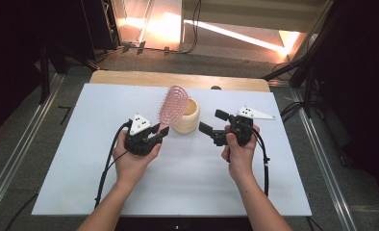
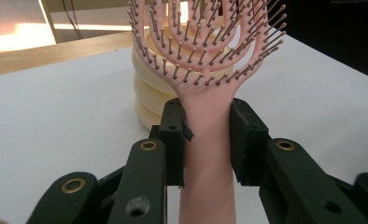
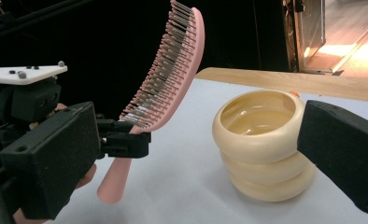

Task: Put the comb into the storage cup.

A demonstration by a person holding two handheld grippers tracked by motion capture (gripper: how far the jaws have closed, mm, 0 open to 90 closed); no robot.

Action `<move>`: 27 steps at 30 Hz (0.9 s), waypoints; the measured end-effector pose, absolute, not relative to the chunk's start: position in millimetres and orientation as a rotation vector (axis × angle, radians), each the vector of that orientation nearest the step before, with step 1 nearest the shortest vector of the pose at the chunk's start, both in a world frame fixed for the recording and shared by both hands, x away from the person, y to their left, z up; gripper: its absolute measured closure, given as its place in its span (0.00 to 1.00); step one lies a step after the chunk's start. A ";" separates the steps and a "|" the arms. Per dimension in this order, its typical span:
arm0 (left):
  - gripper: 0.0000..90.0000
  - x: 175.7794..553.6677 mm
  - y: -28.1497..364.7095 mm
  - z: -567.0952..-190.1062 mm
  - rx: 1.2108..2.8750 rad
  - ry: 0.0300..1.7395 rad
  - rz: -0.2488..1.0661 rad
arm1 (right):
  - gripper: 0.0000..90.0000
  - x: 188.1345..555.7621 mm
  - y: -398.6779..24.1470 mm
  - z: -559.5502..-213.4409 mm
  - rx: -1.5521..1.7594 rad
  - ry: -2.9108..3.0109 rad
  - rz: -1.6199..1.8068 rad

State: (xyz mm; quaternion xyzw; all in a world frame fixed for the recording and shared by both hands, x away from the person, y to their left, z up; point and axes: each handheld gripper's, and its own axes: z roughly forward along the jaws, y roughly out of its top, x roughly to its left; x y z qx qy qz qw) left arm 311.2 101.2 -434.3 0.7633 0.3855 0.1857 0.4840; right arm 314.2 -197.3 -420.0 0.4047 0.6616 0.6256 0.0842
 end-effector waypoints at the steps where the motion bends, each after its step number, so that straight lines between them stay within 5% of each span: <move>1: 0.79 310.1 100.4 -434.3 1.859 0.932 0.452 | 0.00 315.9 -194.4 -419.4 1.223 1.964 1.870; 27: 0.79 297.4 84.1 -439.1 1.866 0.870 0.475 | 0.24 326.3 -172.3 -415.1 1.339 1.957 1.854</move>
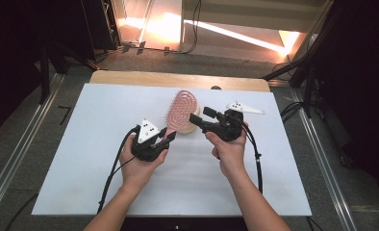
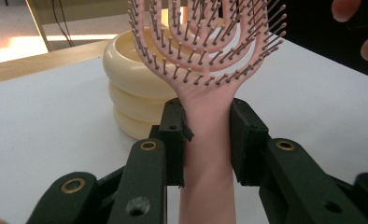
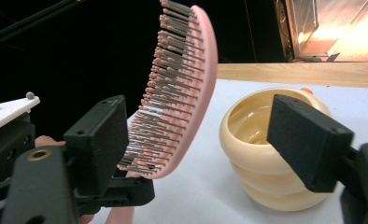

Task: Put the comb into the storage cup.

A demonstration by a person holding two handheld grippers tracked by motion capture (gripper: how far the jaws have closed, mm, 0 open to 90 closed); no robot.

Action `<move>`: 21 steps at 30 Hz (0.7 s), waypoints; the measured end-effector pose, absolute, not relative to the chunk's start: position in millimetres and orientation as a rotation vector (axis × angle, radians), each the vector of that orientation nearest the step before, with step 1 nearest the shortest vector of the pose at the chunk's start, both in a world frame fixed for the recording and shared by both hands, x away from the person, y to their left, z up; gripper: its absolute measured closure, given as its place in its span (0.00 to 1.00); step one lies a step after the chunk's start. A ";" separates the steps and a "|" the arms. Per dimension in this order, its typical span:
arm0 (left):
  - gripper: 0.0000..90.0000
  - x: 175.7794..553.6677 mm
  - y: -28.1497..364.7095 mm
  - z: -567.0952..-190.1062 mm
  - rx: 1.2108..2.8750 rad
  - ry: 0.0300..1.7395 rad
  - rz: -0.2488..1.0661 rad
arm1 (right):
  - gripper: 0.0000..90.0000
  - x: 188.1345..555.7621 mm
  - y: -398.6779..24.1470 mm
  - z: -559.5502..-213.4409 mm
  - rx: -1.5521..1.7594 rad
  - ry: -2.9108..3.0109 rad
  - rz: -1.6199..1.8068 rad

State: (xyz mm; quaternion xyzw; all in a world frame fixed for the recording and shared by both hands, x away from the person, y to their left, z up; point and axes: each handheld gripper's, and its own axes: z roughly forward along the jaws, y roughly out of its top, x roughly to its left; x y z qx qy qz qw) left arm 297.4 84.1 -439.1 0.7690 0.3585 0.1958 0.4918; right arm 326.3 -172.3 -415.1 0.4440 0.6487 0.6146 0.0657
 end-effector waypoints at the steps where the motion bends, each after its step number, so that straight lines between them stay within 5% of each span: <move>1: 0.79 297.4 84.1 -439.1 1.866 0.870 0.475 | 0.24 326.3 -172.3 -415.1 1.339 1.957 1.854; 21: 0.79 288.3 70.2 -441.5 1.857 0.813 0.496 | 0.39 333.0 -155.6 -414.5 1.366 1.976 1.906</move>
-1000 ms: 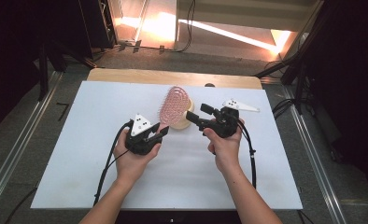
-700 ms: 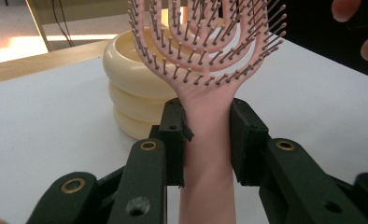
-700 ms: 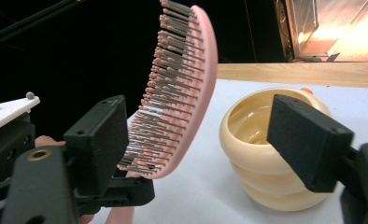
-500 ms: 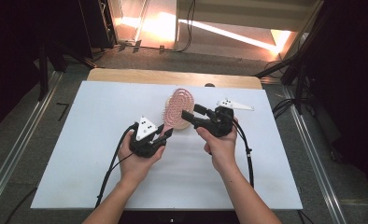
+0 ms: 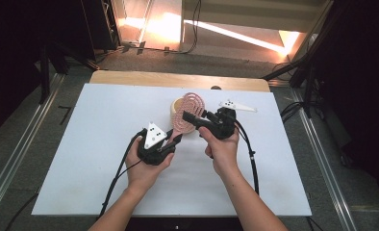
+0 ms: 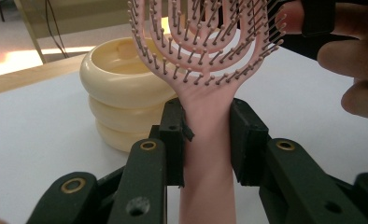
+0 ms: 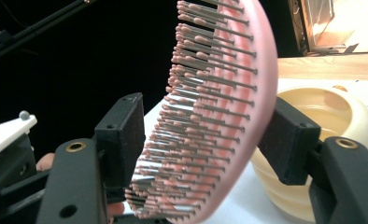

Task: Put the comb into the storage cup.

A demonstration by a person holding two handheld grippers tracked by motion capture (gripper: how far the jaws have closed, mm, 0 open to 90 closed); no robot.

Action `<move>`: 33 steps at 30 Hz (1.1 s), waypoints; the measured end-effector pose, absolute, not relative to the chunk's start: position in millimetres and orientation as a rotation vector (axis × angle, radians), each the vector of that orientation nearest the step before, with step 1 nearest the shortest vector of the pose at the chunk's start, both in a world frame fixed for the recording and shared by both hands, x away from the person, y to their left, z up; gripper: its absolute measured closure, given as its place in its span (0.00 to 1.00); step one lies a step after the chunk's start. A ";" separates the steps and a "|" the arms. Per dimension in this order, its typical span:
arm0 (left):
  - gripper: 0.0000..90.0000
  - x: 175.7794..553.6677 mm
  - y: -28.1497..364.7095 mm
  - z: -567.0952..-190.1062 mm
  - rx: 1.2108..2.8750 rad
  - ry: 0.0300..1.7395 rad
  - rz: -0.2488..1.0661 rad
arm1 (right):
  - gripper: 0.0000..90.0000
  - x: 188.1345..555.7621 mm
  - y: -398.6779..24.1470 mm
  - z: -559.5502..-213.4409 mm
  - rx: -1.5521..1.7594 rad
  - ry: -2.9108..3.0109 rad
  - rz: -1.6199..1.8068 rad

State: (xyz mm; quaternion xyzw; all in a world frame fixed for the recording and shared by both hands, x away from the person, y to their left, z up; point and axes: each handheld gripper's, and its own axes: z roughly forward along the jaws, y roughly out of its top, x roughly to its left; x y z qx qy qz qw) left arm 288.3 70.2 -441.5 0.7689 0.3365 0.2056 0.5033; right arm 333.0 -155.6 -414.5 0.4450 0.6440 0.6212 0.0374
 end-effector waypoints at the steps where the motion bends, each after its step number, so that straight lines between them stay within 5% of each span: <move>1: 0.79 288.1 69.4 -441.8 1.853 0.813 0.499 | 0.41 333.5 -155.1 -414.5 1.371 1.973 1.914; 29: 0.78 289.4 70.6 -448.4 1.848 0.787 0.447 | 0.69 336.2 -150.4 -416.4 1.385 1.990 2.020; 33: 0.69 289.9 72.4 -446.7 1.840 0.792 0.399 | 0.69 333.3 -149.0 -414.0 1.334 1.991 1.993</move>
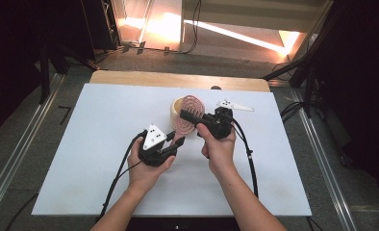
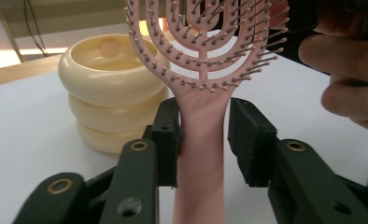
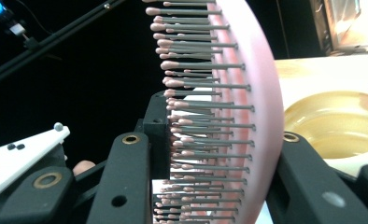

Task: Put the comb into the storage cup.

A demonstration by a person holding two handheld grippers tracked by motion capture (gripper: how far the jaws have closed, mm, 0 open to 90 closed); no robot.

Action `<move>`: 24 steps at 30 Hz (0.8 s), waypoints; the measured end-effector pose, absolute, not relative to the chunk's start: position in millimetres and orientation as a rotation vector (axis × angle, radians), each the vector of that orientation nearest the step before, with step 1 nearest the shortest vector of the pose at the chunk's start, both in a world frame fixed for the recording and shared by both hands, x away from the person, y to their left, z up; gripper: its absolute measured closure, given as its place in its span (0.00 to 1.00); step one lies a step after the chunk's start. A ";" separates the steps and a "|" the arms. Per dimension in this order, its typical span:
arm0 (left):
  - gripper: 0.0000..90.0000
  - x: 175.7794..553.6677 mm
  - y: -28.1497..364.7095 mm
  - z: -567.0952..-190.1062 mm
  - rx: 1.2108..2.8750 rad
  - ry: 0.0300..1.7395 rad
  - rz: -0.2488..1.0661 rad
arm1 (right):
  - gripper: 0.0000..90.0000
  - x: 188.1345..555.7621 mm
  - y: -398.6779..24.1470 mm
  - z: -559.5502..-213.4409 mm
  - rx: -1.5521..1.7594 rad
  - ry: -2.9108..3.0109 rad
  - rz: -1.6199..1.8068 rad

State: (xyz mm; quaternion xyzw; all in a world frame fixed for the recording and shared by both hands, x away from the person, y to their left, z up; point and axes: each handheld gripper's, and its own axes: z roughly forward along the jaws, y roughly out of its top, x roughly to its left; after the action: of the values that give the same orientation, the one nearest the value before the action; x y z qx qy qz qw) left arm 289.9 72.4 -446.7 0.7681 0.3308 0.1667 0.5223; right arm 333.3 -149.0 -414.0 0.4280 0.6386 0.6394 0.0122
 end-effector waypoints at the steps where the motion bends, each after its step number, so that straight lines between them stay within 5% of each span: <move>1: 0.64 290.5 73.2 -446.4 1.839 0.801 0.384 | 0.69 333.2 -149.2 -413.9 1.327 1.988 1.987; 9: 0.28 292.8 88.3 -445.6 1.773 0.816 0.278 | 0.69 331.4 -151.4 -411.6 1.280 1.989 1.964; 13: 0.00 292.9 97.7 -446.7 1.751 0.806 0.247 | 0.69 329.9 -151.3 -410.1 1.258 1.985 1.955; 24: 0.00 285.7 121.6 -449.8 1.705 0.783 0.292 | 0.69 327.6 -153.1 -406.5 1.210 1.970 1.943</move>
State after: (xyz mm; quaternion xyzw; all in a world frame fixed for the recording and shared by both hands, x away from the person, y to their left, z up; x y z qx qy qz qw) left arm 285.7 121.6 -449.8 0.7301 0.3351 0.1250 0.5822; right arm 327.6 -153.1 -406.5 0.4000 0.6510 0.6423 0.0607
